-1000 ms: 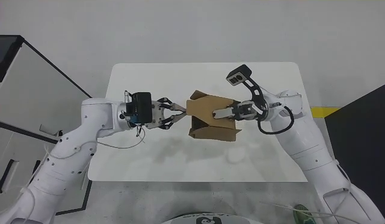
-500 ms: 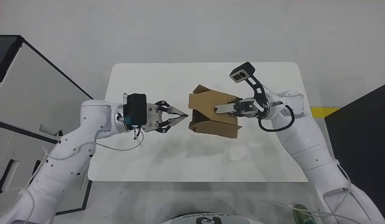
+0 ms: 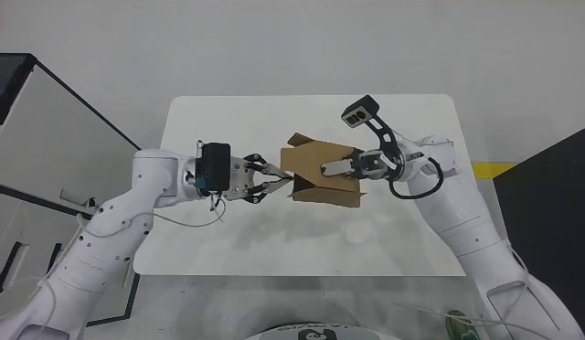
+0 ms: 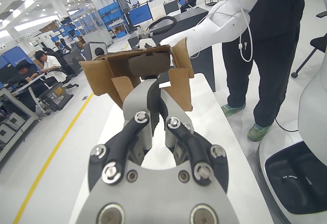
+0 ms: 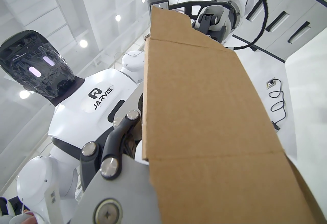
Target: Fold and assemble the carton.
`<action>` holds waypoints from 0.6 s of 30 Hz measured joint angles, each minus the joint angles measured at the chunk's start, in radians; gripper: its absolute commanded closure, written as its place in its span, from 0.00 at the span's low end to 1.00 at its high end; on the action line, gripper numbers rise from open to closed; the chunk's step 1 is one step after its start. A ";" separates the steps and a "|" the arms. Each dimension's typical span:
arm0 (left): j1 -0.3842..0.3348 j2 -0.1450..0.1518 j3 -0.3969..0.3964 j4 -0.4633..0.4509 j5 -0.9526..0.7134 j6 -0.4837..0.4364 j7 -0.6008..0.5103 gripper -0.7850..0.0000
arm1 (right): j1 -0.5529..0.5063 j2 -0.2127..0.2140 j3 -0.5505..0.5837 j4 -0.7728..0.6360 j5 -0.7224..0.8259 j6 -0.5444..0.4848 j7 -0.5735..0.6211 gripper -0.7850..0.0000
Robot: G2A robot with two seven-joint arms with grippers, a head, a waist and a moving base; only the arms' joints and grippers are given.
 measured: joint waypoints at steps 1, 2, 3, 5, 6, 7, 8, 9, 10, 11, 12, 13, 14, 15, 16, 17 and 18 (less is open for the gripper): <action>-0.002 -0.001 0.002 0.001 0.001 0.000 0.001 1.00 | 0.001 -0.001 -0.002 0.001 0.001 0.002 0.002 1.00; -0.003 -0.002 0.004 0.002 0.002 0.000 0.002 1.00 | 0.002 -0.002 -0.003 0.001 0.001 0.004 0.004 1.00; -0.004 -0.002 0.005 0.003 0.002 0.000 0.002 1.00 | 0.002 -0.003 -0.004 0.001 0.001 0.006 0.006 1.00; -0.006 -0.003 0.007 0.003 0.004 0.000 0.004 1.00 | 0.004 -0.004 -0.007 0.001 0.001 0.011 0.011 1.00; -0.006 -0.004 0.008 0.003 0.004 0.000 0.005 1.00 | 0.005 -0.005 -0.009 0.001 0.001 0.012 0.012 1.00; -0.006 -0.004 0.008 0.003 0.004 0.000 0.006 1.00 | 0.006 -0.005 -0.010 0.001 0.000 0.013 0.013 1.00; -0.007 -0.005 0.009 0.002 0.006 0.000 0.006 1.00 | 0.006 -0.006 -0.011 0.002 -0.001 0.013 0.013 1.00; -0.007 -0.005 0.009 0.001 0.007 0.000 0.006 1.00 | 0.007 -0.007 -0.011 0.002 -0.002 0.013 0.013 1.00; -0.007 -0.005 0.010 0.000 0.009 0.000 0.007 1.00 | 0.007 -0.007 -0.012 0.002 -0.004 0.013 0.013 1.00; -0.006 -0.006 0.010 -0.002 0.011 0.000 0.007 1.00 | 0.007 -0.007 -0.011 0.002 -0.006 0.012 0.012 1.00; -0.006 -0.006 0.011 -0.004 0.012 -0.001 0.007 1.00 | 0.007 -0.008 -0.011 0.001 -0.007 0.011 0.011 1.00; -0.006 -0.006 0.012 -0.006 0.014 -0.001 0.007 1.00 | 0.007 -0.008 -0.010 0.001 -0.009 0.009 0.009 1.00; -0.005 -0.007 0.013 -0.008 0.016 -0.001 0.007 1.00 | 0.006 -0.009 -0.010 0.000 -0.009 0.007 0.008 1.00; -0.005 -0.007 0.014 -0.010 0.018 -0.001 0.008 1.00 | 0.005 -0.009 -0.010 -0.001 -0.010 0.006 0.006 1.00; -0.004 -0.007 0.015 -0.012 0.020 -0.001 0.008 1.00 | 0.004 -0.010 -0.010 -0.002 -0.011 0.004 0.004 1.00; -0.004 -0.007 0.016 -0.014 0.022 -0.001 0.008 1.00 | 0.004 -0.010 -0.010 -0.002 -0.011 0.003 0.004 1.00; -0.004 -0.007 0.018 -0.016 0.024 -0.001 0.009 1.00 | 0.003 -0.011 -0.010 -0.003 -0.012 0.003 0.003 1.00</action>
